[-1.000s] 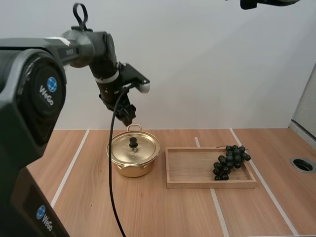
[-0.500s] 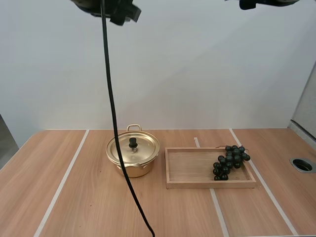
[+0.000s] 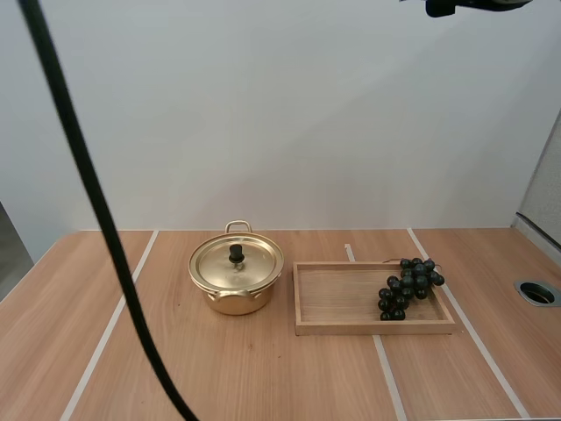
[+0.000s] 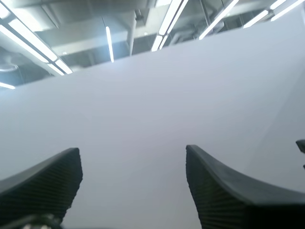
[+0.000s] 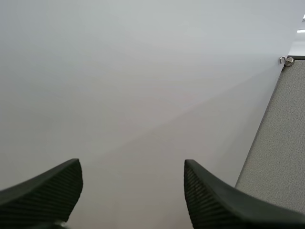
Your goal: Open the pot, put the pineapple inside, and close it
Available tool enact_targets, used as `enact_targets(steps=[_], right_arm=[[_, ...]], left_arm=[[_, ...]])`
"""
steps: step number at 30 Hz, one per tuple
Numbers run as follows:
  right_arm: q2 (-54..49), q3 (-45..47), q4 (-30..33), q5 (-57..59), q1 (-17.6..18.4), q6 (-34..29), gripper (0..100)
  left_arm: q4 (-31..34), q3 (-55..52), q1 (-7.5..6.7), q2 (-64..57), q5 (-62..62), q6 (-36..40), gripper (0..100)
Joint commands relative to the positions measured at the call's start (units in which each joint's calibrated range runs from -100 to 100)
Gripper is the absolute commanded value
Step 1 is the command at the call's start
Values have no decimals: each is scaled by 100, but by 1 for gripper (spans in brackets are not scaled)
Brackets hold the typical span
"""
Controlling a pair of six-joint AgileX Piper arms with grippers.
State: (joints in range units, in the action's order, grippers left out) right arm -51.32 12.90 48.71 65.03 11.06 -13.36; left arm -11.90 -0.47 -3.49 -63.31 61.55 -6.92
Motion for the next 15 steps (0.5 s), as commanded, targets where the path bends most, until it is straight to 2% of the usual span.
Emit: enact_targets(steps=[1,5,9,12,15], right_arm=[[-79,-32,27,36,-26,19,100],[-79,-32,-41,-255,-26,-211,100],[-79,-32,-41,-237,-26,-236,100],[-79,-32,-175,-401,-26,-388,100],[-232,-32,-671,358,-26,-1039,100]], left_arm=[[318,17,-4,-282,89,87,100],[1145,-41,-4,-507,1173,458,100],[1996,-402,-4,-797,1157,1082,100],[2182,-790,-4,-1103,1019,1208,100],[2187,-1290,-4,-1480,853,1217,100]])
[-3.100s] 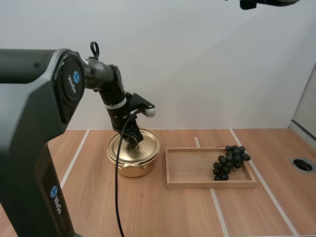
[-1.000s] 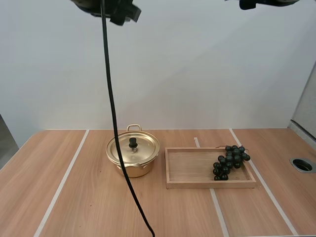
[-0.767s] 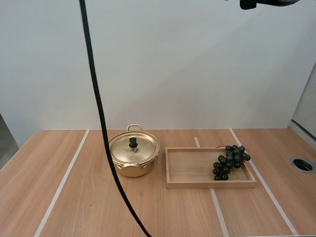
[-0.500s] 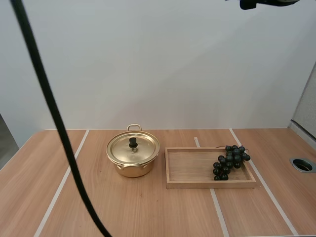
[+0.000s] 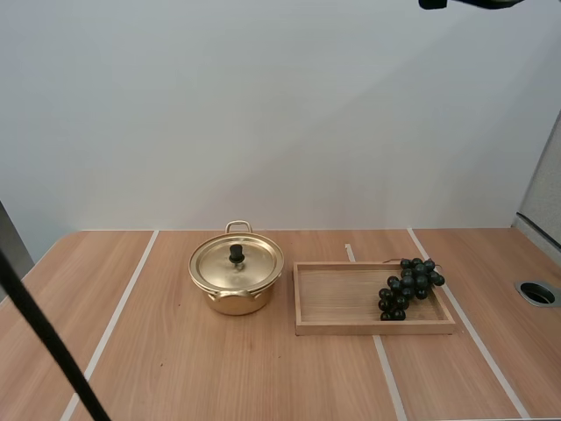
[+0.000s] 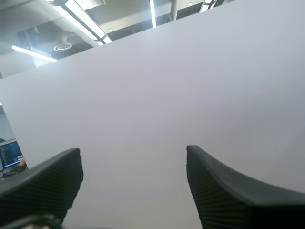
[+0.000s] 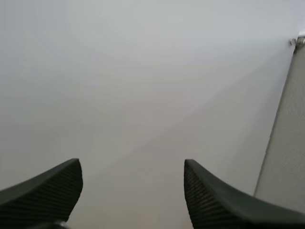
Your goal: Open the pot, put the pineapple inside, and close it
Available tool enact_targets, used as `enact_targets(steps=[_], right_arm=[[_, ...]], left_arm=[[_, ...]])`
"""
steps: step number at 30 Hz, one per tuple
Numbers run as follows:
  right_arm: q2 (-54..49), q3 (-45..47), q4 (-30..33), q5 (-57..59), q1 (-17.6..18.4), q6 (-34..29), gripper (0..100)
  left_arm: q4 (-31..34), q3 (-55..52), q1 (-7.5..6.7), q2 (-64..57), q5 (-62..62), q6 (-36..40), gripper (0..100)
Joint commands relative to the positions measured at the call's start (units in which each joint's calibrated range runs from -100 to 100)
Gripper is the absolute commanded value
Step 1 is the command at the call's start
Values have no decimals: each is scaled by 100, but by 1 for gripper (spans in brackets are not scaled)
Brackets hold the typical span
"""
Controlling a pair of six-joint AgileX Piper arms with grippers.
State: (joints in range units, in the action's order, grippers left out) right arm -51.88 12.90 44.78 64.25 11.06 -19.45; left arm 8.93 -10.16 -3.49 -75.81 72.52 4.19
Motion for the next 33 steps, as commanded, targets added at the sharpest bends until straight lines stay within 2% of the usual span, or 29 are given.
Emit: enact_targets(steps=[1,6,9,12,14,17,21,27,33], right_arm=[[-242,-6,-321,591,-26,-525,100],[-812,666,2,570,-26,-525,100],[-1369,1453,485,449,-26,-722,100],[-2026,2263,589,-7,-26,-853,100],[-2611,2860,792,-706,-26,-745,100],[-3566,3616,1280,-2354,-26,-696,100],[-4633,4270,1382,-3998,-26,-761,100],[-4812,5364,1150,-4173,-44,-817,100],[-4812,7008,1202,-4388,-329,-817,100]], left_arm=[[103,-510,-4,-363,-349,157,100],[117,-1455,-4,-886,-629,503,100],[117,-1884,-4,-1109,-541,653,100],[117,-2192,-4,-1305,-578,818,100],[117,-2323,-4,-1421,-617,885,100],[117,-2431,-4,-1586,-617,915,100],[117,-2625,-4,-1864,-901,991,100],[117,-3442,-4,-2356,-1456,991,100],[572,-5106,5,-2419,-2604,991,100]])
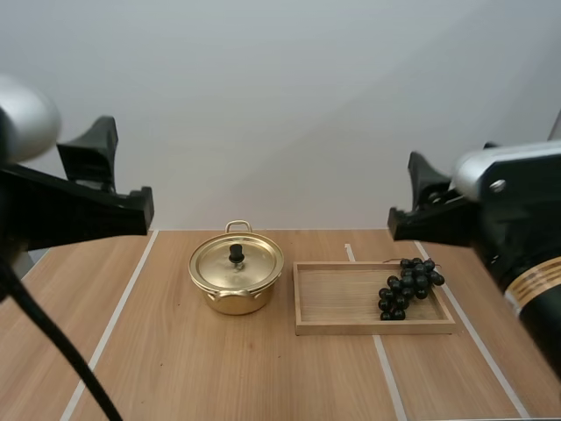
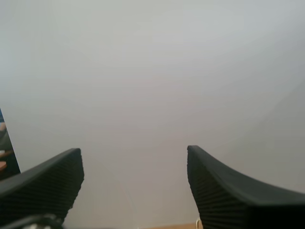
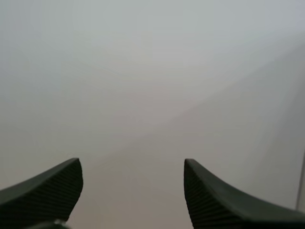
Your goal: Open the pot, put the pineapple inside, and close it
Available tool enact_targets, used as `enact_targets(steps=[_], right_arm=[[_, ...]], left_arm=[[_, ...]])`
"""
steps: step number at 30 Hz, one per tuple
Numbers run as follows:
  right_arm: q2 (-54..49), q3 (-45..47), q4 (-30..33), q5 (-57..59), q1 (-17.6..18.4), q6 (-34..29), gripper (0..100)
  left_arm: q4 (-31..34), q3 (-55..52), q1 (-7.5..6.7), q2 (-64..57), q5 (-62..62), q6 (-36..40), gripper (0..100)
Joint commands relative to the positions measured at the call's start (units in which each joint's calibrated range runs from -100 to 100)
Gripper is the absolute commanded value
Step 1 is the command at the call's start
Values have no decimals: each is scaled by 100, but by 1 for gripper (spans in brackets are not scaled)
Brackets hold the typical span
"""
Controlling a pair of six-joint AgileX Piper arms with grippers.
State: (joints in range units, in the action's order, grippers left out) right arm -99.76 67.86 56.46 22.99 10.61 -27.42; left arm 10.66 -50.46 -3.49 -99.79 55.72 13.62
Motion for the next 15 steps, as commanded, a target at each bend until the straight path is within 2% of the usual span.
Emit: enact_targets(steps=[1,4,7,15], right_arm=[[-24,1749,34,-375,-331,-19,100],[-24,2312,-110,-646,-489,-28,100],[-24,2771,-558,-667,-689,-58,100],[-24,3214,-666,-1033,-859,-58,100]], left_arm=[[453,-1183,5,-21,-1013,48,100],[981,-2071,5,-21,-1564,274,100],[1651,-2747,5,-21,-1828,1121,100],[2870,-4077,4,-21,-2483,2543,100]])
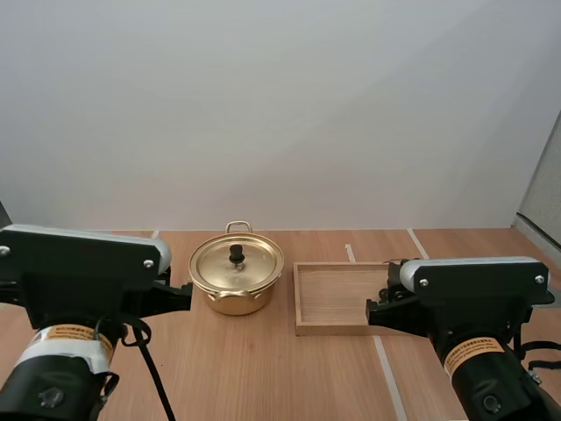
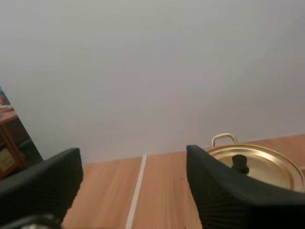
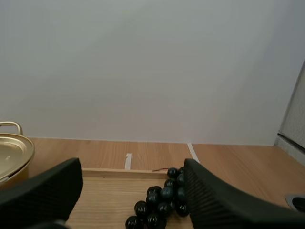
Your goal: Open the pot, put the pineapple inside, and close it
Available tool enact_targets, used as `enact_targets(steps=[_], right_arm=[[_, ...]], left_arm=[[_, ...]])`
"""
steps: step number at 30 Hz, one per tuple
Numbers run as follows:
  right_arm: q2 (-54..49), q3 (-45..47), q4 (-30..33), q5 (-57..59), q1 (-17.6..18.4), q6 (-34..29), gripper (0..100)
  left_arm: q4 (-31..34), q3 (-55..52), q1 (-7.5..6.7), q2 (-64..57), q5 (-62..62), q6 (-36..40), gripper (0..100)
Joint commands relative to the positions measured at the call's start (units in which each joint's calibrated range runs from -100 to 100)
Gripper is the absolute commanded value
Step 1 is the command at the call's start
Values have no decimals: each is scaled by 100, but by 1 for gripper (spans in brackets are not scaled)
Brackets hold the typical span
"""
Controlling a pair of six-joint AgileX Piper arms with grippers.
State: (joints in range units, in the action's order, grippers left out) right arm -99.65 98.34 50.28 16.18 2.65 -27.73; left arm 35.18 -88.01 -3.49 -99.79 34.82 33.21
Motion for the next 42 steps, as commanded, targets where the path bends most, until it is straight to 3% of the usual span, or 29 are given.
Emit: enact_targets(steps=[1,9,11,18,21,25,34,35,40,41,42], right_arm=[[-35,166,-48,-472,-63,-27,100],[-35,166,-742,-551,-143,-27,100],[-35,166,-839,-413,-151,-27,100],[-35,166,-867,381,-151,106,100],[-35,166,-867,590,-151,451,100],[-35,166,-867,603,-151,901,100],[-35,166,-867,296,-151,1001,100],[-35,166,-867,227,-151,971,100],[-35,166,-849,-1009,-151,741,100],[-35,166,-770,-1289,-151,766,100],[-35,166,-661,-1368,-151,789,100]], left_arm=[[431,-415,4,-21,-412,730,100],[431,-1199,4,-21,-867,1082,100],[259,-1199,4,-21,-392,1082,100],[-104,-1199,4,-21,-196,1107,100],[128,-1199,20,-21,-128,1083,100],[331,-1199,89,-21,-353,1072,100],[222,-1199,89,-21,-52,1072,100],[190,-1199,89,-21,52,1072,89],[444,-1199,89,-21,424,1072,11],[583,-1199,89,-21,454,1061,0],[702,-1199,89,-21,467,1061,0]])
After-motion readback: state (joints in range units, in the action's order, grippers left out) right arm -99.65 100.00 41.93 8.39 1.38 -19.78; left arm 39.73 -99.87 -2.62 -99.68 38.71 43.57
